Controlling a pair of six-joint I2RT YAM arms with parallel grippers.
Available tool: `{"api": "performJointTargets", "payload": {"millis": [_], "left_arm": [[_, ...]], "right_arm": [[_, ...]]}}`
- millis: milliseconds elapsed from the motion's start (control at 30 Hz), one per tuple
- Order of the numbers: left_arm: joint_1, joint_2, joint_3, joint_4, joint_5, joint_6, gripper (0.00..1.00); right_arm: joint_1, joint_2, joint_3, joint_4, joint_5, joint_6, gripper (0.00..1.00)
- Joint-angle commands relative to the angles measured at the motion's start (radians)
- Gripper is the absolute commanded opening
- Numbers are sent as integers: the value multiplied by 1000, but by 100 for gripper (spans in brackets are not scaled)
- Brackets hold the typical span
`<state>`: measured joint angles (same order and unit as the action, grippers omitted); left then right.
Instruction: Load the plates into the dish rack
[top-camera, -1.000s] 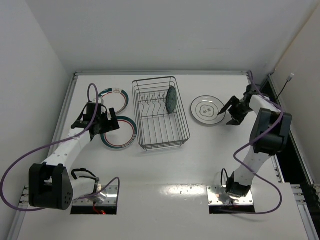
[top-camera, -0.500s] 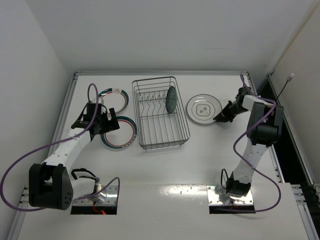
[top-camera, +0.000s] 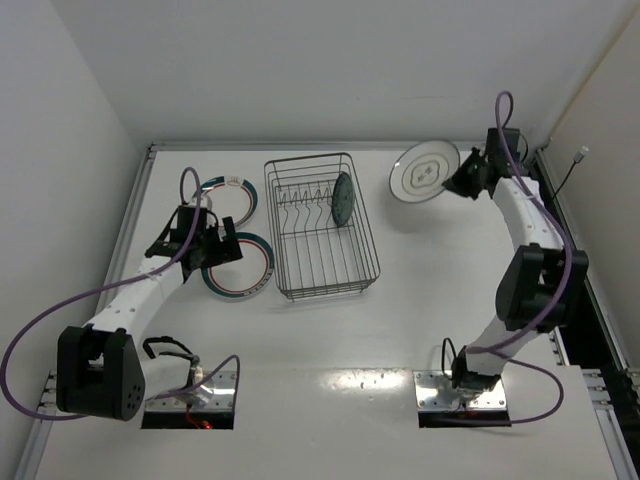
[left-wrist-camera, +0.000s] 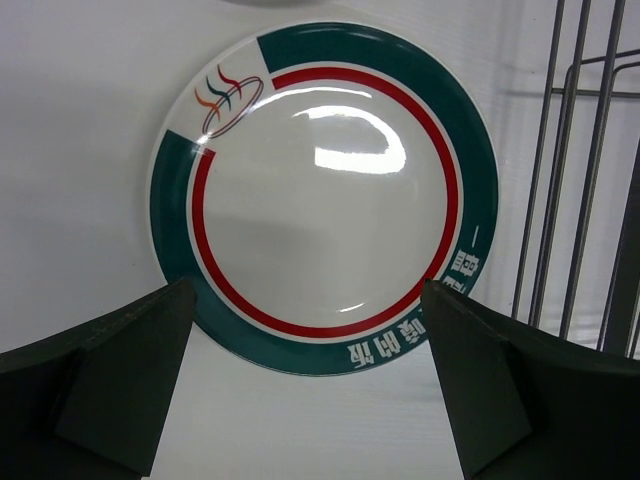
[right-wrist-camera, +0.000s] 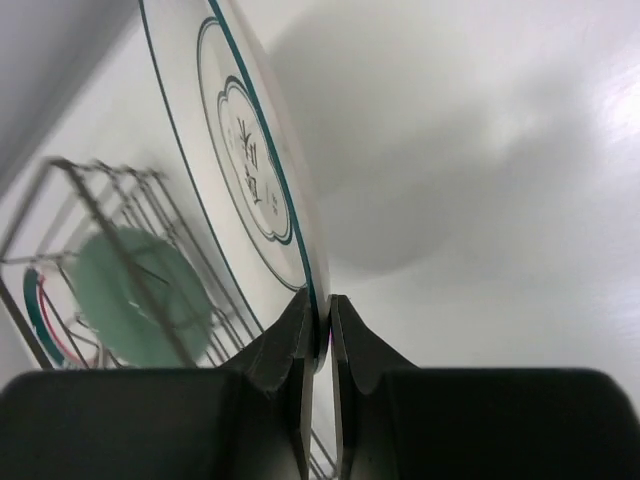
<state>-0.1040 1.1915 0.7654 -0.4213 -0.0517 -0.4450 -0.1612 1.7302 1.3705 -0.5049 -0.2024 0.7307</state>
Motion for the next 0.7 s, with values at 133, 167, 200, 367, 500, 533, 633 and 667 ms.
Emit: {"api": "performJointTargets", "payload": {"millis": [133, 167, 200, 367, 500, 533, 633, 667], "left_arm": [[-45, -12, 2, 12, -20, 14, 94], [-45, -12, 2, 12, -20, 14, 94], [-45, -12, 2, 12, -20, 14, 94], [-45, -12, 2, 12, -20, 14, 94], [-45, -12, 2, 12, -30, 14, 94], [-45, -12, 2, 12, -30, 14, 94], [-45, -12, 2, 12, -30, 14, 94], [-45, -12, 2, 12, -30, 14, 94]], "right_arm": [[324, -124, 315, -15, 392, -25, 0], [365, -124, 328, -32, 467, -52, 0], [403, -124, 337, -32, 500, -71, 0], [642, -83, 374, -61, 731, -186, 0], [730, -46, 372, -79, 853, -195, 0], [741, -23, 372, -95, 876, -195, 0], [766, -4, 390, -110, 961, -195, 0], [766, 24, 391, -119, 974, -195, 0]]}}
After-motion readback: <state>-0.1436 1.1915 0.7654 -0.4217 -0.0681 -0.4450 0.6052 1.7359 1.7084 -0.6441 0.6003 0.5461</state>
